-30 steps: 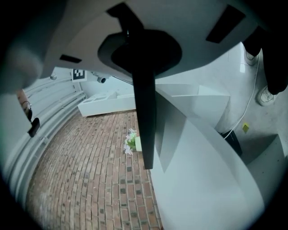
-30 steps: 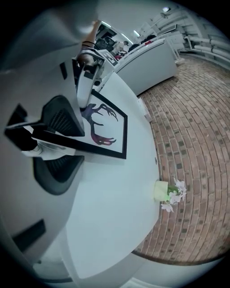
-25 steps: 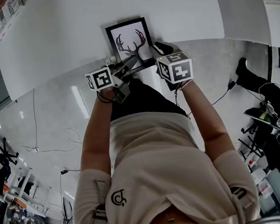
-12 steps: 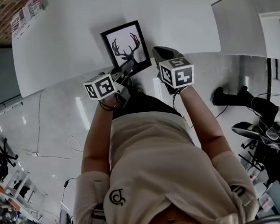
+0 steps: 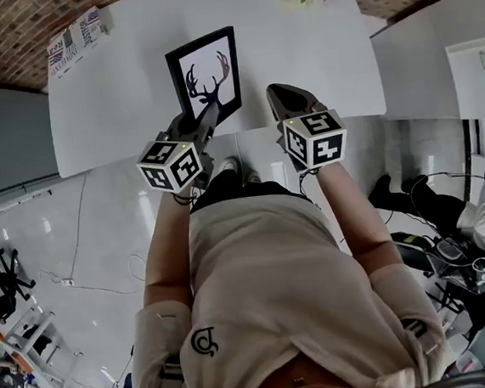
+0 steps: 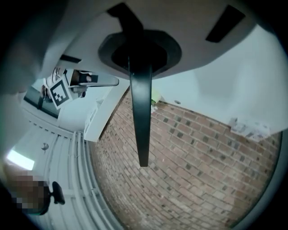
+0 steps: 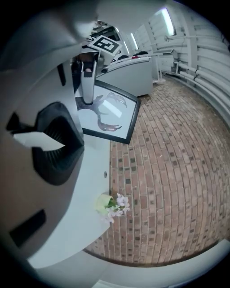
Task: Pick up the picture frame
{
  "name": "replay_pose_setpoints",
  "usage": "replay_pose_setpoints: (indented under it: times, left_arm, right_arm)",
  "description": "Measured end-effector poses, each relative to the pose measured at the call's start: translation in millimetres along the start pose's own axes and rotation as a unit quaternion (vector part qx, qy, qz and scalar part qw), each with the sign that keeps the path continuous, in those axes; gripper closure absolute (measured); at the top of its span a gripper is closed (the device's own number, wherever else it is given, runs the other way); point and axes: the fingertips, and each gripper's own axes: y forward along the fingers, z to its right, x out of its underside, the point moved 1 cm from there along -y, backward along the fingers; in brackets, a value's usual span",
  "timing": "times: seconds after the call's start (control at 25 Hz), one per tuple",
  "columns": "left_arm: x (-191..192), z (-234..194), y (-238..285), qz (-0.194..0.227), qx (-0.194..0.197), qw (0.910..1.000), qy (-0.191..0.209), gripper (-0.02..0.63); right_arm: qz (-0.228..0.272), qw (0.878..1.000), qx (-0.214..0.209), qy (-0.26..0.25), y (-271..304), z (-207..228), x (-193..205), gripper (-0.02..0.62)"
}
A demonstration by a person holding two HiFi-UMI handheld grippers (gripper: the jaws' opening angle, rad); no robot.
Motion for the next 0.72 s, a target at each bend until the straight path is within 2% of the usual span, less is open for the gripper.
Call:
replay_pose_setpoints:
  times: [0.12,0.28,0.52,0.72]
  left_arm:
    - [-41.9,-4.9,-20.5,0.036,-0.019,0.9974,0.06,0.583]
    - [-87.5,-5.5,-49.2,0.081,-0.049,0.9866,0.132,0.583]
    - [-142.5,-10.7,-92.0,0.136,-0.087,0.9656,0.204,0.583]
    - [-172.8,-12.4,-122.7,0.167,-0.111,0.9477,0.248,0.583]
  right_arm:
    - [0.042,0.998,0.001,-0.039,-0.7,-17.3,-30.6,0.588]
    - [0.087,0.994,0.003,-0.069,-3.9,-37.2,-64.2,0.588]
    - [0.14,0.987,-0.013,-0.075,-3.3,-65.1,-104.2,0.588]
    - [0.193,0.976,-0.008,-0.095,-9.7,-82.9,-131.5,0.588]
